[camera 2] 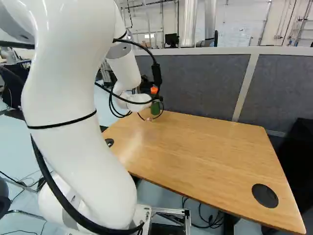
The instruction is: Pick up the green bottle from the table
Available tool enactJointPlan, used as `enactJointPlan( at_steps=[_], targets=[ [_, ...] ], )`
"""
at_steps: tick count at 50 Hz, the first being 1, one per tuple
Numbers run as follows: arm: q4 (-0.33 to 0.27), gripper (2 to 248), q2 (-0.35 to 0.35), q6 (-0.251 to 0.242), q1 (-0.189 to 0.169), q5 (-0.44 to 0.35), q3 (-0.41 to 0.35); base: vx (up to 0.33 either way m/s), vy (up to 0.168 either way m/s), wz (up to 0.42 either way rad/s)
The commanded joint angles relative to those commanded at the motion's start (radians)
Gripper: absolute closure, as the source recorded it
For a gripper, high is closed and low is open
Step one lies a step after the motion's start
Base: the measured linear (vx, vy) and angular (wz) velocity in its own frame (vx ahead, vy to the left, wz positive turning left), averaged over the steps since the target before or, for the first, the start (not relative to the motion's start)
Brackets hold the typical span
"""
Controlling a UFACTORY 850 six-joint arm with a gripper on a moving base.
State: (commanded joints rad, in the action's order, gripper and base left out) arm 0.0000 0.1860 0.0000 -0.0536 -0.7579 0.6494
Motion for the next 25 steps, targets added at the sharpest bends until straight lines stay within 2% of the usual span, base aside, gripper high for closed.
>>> enactJointPlan(
  at_steps=[25],
  targets=[
    [0.000,229,-0.158,0.000,0.016,0.000,-0.108,0.000,0.000,0.000]
  ],
)
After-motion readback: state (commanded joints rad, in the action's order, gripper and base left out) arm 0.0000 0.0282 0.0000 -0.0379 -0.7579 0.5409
